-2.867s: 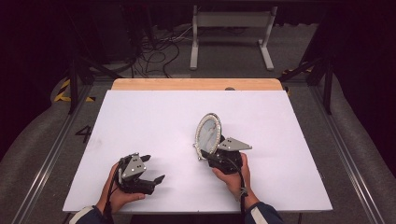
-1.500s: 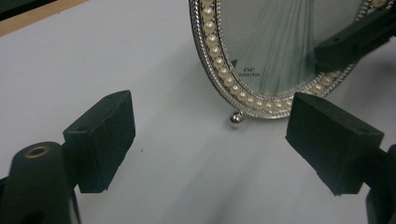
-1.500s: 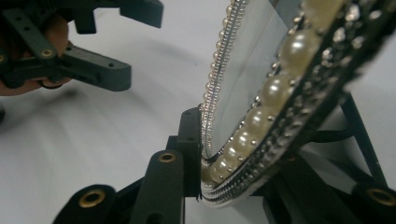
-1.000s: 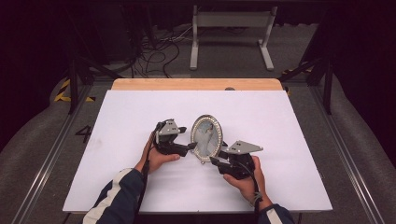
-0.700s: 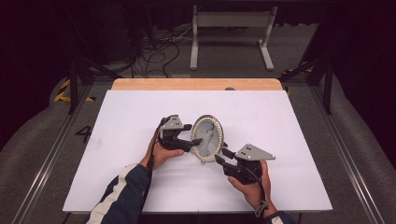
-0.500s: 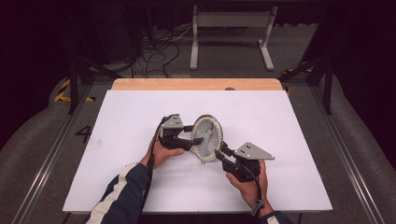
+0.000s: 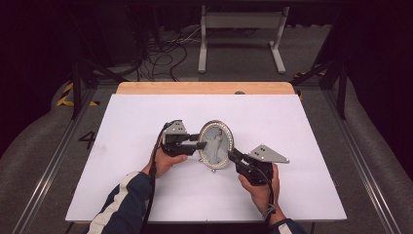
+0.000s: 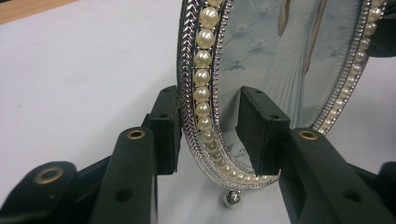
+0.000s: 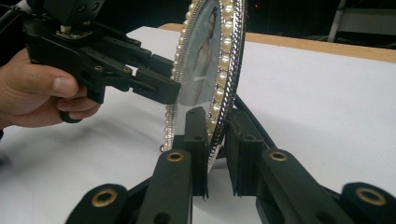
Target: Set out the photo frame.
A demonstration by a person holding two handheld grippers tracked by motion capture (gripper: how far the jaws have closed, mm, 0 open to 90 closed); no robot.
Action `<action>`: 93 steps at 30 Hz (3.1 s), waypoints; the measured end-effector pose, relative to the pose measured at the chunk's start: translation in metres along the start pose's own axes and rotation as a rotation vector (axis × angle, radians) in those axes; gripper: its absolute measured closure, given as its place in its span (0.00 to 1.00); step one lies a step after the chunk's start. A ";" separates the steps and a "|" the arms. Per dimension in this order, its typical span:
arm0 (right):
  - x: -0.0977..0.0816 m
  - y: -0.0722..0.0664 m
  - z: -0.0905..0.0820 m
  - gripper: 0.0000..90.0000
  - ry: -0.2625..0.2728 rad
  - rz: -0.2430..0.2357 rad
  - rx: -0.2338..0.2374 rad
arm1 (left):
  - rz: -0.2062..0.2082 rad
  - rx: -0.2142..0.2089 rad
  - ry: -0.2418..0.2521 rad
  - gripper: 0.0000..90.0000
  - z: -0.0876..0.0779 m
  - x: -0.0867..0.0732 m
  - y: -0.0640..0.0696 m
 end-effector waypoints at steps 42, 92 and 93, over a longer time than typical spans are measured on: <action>0.013 0.007 0.023 0.82 -0.054 -0.066 -0.008 | -0.001 0.184 -0.036 0.77 -0.028 -0.025 0.038; 0.008 0.002 0.018 0.77 -0.073 -0.200 -0.058 | 0.052 0.214 -0.021 0.71 -0.025 -0.029 0.047; 0.008 0.002 0.018 0.77 -0.073 -0.200 -0.058 | 0.052 0.214 -0.021 0.71 -0.025 -0.029 0.047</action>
Point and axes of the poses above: each handheld gripper's, and its own axes: z roughly forward along the jaws, x roughly out of its top, y roughly to its right, the point moved 1 cm from there along z, roughly forward along the jaws, and after that the axes turned 7 degrees about -y, right-handed, at the moved point
